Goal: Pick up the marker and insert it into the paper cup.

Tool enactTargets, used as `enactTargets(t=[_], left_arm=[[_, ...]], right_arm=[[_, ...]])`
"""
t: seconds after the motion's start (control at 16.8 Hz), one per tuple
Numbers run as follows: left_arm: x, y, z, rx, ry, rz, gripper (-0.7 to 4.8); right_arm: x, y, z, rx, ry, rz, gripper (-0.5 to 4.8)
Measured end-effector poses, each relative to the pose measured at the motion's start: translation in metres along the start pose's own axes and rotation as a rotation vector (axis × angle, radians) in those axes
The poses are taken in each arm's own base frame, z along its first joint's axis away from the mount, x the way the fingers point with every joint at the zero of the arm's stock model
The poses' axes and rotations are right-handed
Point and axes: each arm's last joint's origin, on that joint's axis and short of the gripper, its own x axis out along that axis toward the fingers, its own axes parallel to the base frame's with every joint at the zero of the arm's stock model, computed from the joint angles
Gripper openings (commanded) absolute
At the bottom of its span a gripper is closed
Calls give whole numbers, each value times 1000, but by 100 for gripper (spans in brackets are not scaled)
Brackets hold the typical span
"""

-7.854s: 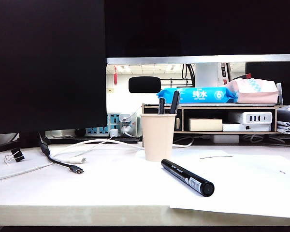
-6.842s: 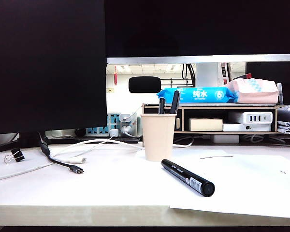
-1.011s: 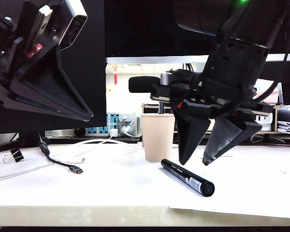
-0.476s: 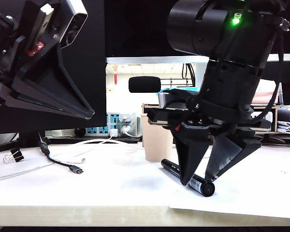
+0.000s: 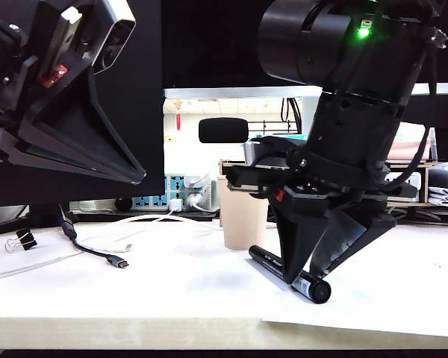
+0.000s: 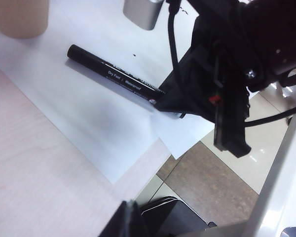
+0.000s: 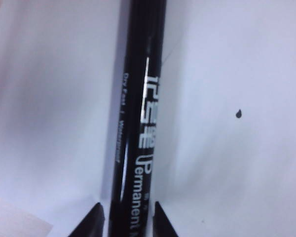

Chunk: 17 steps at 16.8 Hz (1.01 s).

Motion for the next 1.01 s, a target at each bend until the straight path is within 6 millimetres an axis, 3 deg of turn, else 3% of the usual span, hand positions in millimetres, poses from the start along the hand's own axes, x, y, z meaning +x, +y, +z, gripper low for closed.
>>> enactTargets(t=[1.01], left_arm=[[0,0,0,11,0,0,-4]], right_arm=[[-1,0,0,1,-4,2,80]])
